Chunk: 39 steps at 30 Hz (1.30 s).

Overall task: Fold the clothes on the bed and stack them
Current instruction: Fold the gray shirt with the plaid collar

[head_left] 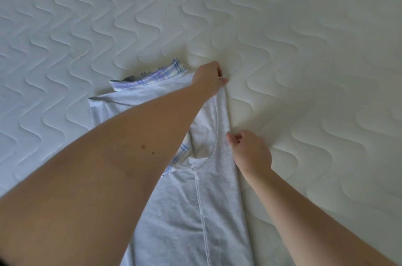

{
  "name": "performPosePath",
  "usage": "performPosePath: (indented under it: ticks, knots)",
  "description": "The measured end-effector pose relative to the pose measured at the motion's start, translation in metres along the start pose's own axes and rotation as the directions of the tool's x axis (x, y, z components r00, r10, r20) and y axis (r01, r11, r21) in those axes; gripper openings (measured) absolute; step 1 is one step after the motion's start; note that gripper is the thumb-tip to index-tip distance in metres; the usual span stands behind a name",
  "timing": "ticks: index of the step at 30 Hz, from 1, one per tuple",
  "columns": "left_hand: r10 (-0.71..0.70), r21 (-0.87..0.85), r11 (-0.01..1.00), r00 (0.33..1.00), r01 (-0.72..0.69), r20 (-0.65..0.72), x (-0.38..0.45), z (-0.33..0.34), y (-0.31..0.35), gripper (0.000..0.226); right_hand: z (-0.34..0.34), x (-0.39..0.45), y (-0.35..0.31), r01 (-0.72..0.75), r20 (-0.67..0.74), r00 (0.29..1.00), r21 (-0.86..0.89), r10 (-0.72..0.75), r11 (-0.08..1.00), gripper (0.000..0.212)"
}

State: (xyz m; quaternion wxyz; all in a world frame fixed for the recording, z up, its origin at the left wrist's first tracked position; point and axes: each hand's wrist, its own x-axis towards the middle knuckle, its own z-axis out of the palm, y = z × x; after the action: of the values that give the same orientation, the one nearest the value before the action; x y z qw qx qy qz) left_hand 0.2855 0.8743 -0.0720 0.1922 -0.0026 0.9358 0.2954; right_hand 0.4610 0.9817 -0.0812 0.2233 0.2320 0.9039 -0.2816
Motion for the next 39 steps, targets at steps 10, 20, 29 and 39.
performPosePath:
  ticks: [10,20,29,39]
  knots:
    - [0.1,-0.105,0.987,0.972,-0.124,-0.213,-0.063,-0.032,-0.047,0.018,0.002,-0.013,-0.019,0.025,-0.172,0.985,0.075,-0.012,0.997,0.026]
    - [-0.379,-0.486,0.867,0.784,0.114,-0.491,-0.163,-0.067,-0.133,0.018,0.04,-0.06,-0.064,0.487,-0.072,0.873,0.133,-0.482,0.863,0.031]
    - [-0.301,-0.358,0.893,0.953,0.274,-0.02,-0.188,-0.037,-0.149,0.028,0.06,-0.065,-0.073,0.417,0.07,0.905,0.033,-0.419,0.908,0.071]
    - [-0.231,-0.354,0.91,0.973,0.214,-0.005,-0.186,-0.035,-0.146,0.038,0.055,-0.041,-0.095,0.337,0.027,0.939,0.117,-0.342,0.934,0.023]
